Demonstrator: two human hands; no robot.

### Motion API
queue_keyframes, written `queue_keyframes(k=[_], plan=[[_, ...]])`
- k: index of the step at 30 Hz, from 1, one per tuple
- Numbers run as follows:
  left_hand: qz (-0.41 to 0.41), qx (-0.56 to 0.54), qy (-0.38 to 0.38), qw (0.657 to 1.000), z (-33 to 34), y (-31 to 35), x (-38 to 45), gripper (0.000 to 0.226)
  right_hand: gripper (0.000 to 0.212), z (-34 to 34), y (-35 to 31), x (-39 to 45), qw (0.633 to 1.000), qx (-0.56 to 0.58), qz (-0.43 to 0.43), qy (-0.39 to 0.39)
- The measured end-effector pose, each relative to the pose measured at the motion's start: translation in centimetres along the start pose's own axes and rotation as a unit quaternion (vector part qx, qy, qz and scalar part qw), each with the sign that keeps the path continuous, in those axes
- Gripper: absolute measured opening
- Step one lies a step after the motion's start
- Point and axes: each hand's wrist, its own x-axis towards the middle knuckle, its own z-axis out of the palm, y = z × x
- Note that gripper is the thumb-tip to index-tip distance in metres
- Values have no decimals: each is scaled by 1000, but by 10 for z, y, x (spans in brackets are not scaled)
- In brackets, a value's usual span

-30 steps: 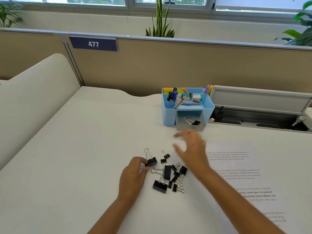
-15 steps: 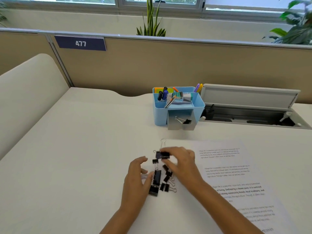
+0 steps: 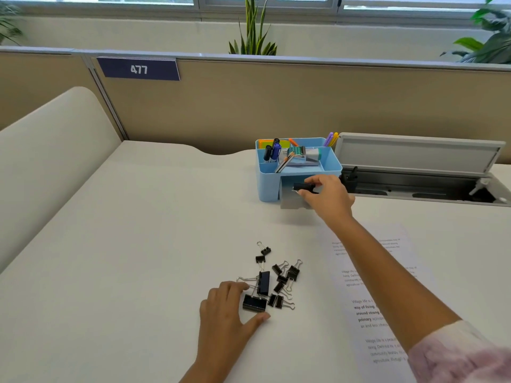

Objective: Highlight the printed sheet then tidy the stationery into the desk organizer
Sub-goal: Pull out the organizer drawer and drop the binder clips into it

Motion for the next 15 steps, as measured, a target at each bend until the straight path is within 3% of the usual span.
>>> queue_keyframes(k=[2, 5, 8, 11, 15], plan=[[13, 11, 2, 1000, 2, -2, 0, 43, 36, -1, -5, -7, 1000, 2, -16, 8], [24, 16, 9, 1000, 2, -2, 0, 30, 35, -2, -12, -41, 991, -19, -131, -8], [24, 10, 7, 1000, 1, -2, 0, 27, 32, 6, -12, -90, 957, -43, -242, -154], [24, 0, 3, 1000, 1, -2, 0, 25, 42, 26, 2, -121, 920, -122, -246, -278], [16, -9, -12, 1000, 0, -3, 0, 21, 43, 39, 17, -134, 927, -112, -219, -283]])
